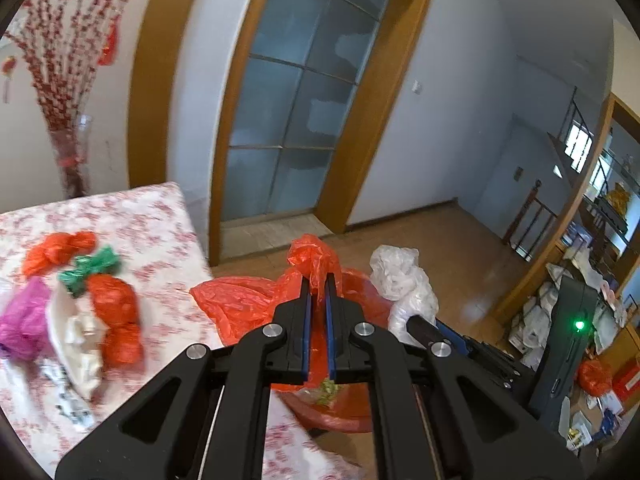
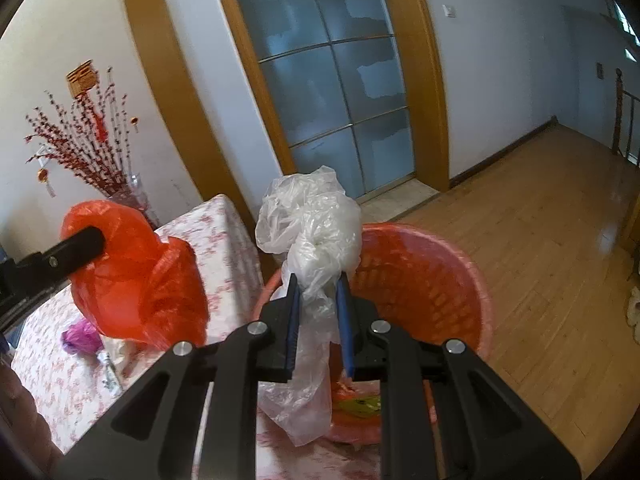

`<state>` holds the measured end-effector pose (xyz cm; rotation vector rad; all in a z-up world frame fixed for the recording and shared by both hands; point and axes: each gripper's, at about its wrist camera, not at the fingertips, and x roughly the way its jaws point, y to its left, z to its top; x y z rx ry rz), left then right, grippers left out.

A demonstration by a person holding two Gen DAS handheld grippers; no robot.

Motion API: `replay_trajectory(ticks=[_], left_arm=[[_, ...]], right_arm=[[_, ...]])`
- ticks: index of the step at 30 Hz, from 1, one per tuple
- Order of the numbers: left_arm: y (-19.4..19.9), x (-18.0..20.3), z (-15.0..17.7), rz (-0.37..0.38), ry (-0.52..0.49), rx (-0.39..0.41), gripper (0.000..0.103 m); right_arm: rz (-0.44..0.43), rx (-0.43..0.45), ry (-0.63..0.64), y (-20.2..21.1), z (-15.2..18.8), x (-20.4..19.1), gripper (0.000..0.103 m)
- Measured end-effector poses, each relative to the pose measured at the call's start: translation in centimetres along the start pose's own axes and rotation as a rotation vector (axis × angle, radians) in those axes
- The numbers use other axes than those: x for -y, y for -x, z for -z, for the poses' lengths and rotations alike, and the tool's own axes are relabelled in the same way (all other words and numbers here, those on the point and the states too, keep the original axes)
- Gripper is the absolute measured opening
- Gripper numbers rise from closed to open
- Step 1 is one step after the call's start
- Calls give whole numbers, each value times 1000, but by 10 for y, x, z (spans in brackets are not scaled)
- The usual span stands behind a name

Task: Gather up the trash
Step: 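Carry both bags over the wastebasket and open both grippers to drop them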

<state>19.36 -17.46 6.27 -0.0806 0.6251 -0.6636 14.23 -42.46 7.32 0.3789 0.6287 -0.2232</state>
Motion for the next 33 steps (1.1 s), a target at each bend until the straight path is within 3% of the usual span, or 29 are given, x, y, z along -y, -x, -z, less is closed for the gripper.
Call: replay_trajectory(ticks=[10, 20, 27, 29, 31, 33], left_arm=[[-50, 24, 13, 71, -13, -81, 5], [-79, 19, 23, 93, 3, -149, 5], [-89, 15, 33, 93, 22, -202, 6], [-92, 13, 35, 83, 27, -211, 11], [-91, 8, 36, 66, 36, -211, 37], [-88, 1, 36, 48, 49, -198, 50]], right_arm=[[47, -24, -58, -24, -5, 40, 18], [57, -51, -80, -49, -9, 58, 18], [43, -73, -96, -61, -8, 60, 27], [43, -80, -99, -62, -7, 61, 31], [49, -84, -98, -63, -6, 61, 33], [52, -84, -98, -63, -4, 61, 36]])
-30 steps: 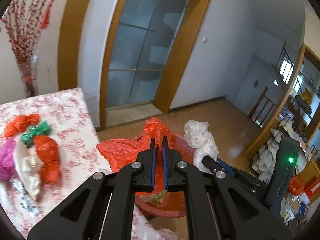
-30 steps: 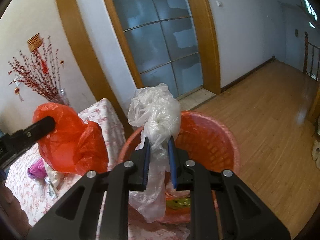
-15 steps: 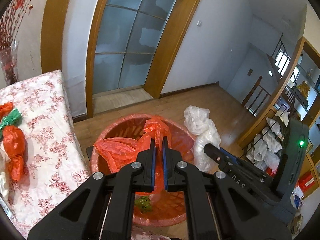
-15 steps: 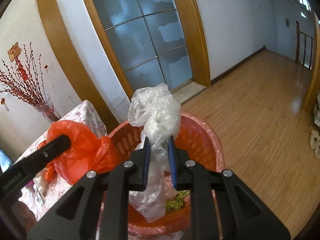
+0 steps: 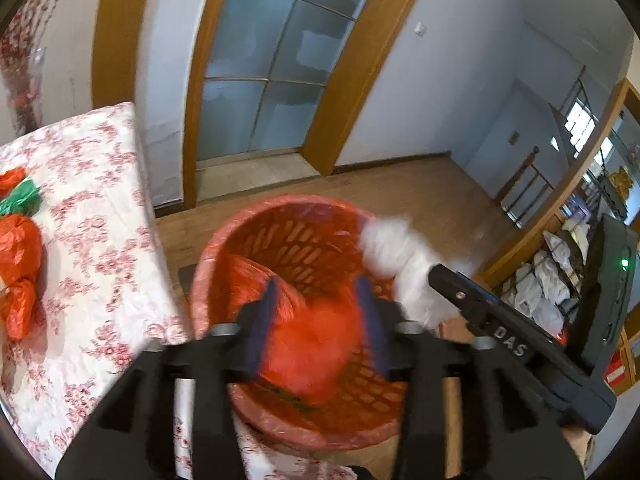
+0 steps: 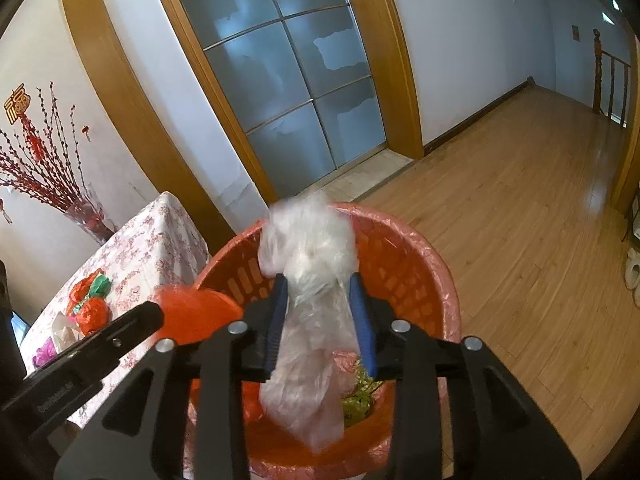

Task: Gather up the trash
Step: 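Carry both bags over the wastebasket and open both grippers to drop them, then move both tools back over the table toward the remaining bags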

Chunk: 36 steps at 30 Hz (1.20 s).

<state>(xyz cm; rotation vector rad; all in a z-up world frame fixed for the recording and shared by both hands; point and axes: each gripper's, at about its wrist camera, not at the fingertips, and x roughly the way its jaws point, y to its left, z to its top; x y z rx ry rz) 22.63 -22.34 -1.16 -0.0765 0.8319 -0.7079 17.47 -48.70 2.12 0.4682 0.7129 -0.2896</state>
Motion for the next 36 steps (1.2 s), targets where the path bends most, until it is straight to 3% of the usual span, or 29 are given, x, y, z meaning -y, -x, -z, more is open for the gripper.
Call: replay_trajectory(ticks=[7, 13, 18, 22, 36], left_arm=[[14, -16, -2, -43, 12, 23, 50], [43, -36, 4, -106, 7, 78, 59], [73, -58, 15, -201, 14, 123, 67], [99, -73, 25, -293, 7, 175, 76], [179, -165, 76, -567, 101, 276, 87]], right_arm=[[26, 22, 27, 11, 4, -4, 43], [33, 41, 65, 21, 7, -14, 49], [19, 46, 106, 28, 12, -34, 52], [-9, 43, 159, 33, 21, -61, 52], [-205, -64, 347, 19, 80, -198, 52]])
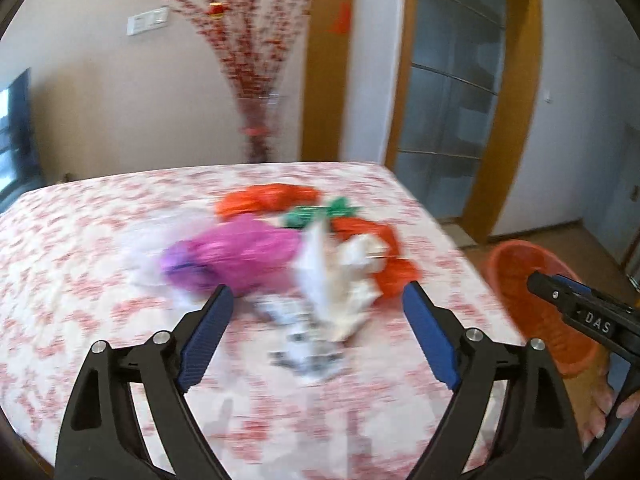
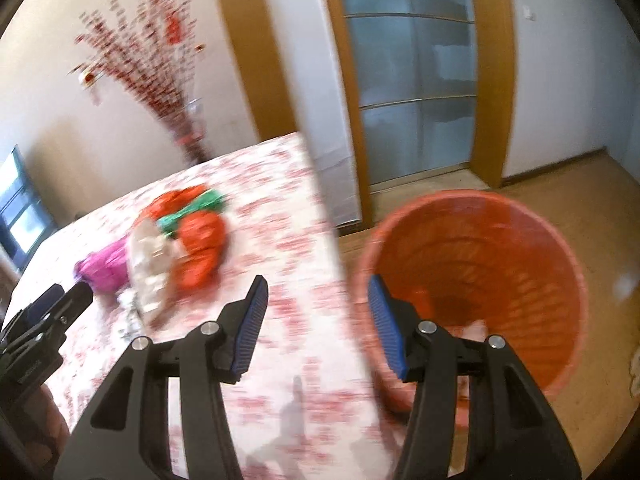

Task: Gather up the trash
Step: 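Move both tools back over the table toward the remaining bags, then grasp the white tissue with the right gripper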

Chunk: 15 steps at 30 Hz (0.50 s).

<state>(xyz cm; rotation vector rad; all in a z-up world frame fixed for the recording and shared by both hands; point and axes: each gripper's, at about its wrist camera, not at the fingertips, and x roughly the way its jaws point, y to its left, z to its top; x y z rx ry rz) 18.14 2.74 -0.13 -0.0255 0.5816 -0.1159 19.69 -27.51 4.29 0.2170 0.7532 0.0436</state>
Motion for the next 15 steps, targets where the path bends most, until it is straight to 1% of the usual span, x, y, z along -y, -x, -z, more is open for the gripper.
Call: replay_trajectory(ticks=[4, 7, 11, 15], left_arm=[[0, -41, 3, -76, 35, 9, 88], [1, -64, 5, -107, 62, 8, 89], [-2, -88, 10, -131, 98, -3, 91], [-8, -106, 14, -138, 126, -17, 91]], right_arm=[[-50, -29, 49, -16, 1, -42, 52], [-82, -46, 87, -29, 3, -75, 52], [-115, -69, 105, -42, 9, -104, 52], [-115, -96, 125, -58, 16, -126, 52]])
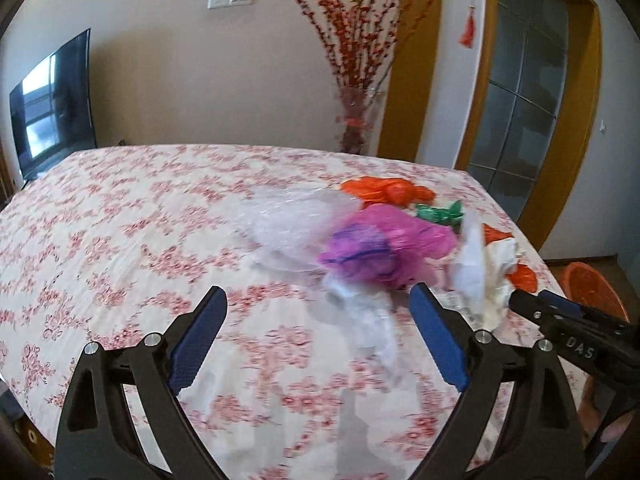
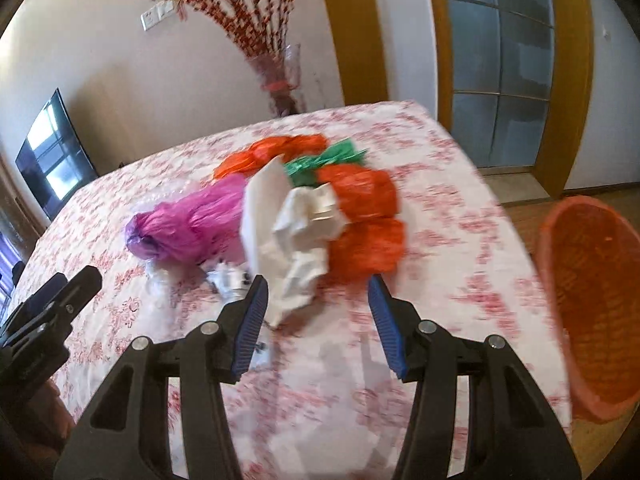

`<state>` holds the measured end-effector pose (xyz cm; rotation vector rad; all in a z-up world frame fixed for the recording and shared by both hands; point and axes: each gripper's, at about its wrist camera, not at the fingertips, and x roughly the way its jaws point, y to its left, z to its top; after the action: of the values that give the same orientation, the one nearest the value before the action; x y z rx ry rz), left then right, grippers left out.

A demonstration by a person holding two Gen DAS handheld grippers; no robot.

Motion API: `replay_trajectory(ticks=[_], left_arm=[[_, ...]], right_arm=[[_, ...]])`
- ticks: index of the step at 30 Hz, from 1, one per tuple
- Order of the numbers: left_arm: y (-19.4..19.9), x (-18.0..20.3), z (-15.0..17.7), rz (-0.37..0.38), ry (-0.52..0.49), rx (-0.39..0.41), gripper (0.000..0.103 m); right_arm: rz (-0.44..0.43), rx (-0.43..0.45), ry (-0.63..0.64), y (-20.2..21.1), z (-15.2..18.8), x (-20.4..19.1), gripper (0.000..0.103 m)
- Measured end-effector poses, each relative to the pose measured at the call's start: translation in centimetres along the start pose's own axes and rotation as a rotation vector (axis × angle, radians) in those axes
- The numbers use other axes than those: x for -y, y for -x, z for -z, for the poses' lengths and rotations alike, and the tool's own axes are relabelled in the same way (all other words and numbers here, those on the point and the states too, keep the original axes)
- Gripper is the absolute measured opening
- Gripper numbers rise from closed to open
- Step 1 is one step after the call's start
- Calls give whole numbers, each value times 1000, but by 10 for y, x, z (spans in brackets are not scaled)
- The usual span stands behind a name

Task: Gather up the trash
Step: 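Grasp the white tissue with the right gripper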

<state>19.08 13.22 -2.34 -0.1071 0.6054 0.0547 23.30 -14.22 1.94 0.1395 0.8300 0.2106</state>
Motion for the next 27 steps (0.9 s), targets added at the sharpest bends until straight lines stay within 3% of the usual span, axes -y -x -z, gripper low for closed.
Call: replay_trajectory(ticks=[11, 14, 16, 17, 21, 26, 27], left_arm=[[-10, -33, 6, 18, 63, -35, 91], [-12, -37, 7, 27, 75, -39, 91], [-12, -37, 7, 31, 77, -38, 91], [-12, -37, 6, 33, 77, -38, 91], [-13, -36, 5, 45, 75, -40, 91], [-14, -29, 4, 61, 67, -42, 91], [-15, -28, 4, 65, 66, -44, 91]], right_arm=[[25, -15, -1, -31, -8, -21, 52], [51, 3, 6, -35, -11, -24, 69], [63, 4, 18, -39, -13, -26, 70], [69, 0, 25, -42, -15, -27, 69], [73, -32, 31, -54, -19, -27, 49], [70, -62, 2, -60, -19, -21, 49], [62, -63, 0, -60, -19, -20, 42]])
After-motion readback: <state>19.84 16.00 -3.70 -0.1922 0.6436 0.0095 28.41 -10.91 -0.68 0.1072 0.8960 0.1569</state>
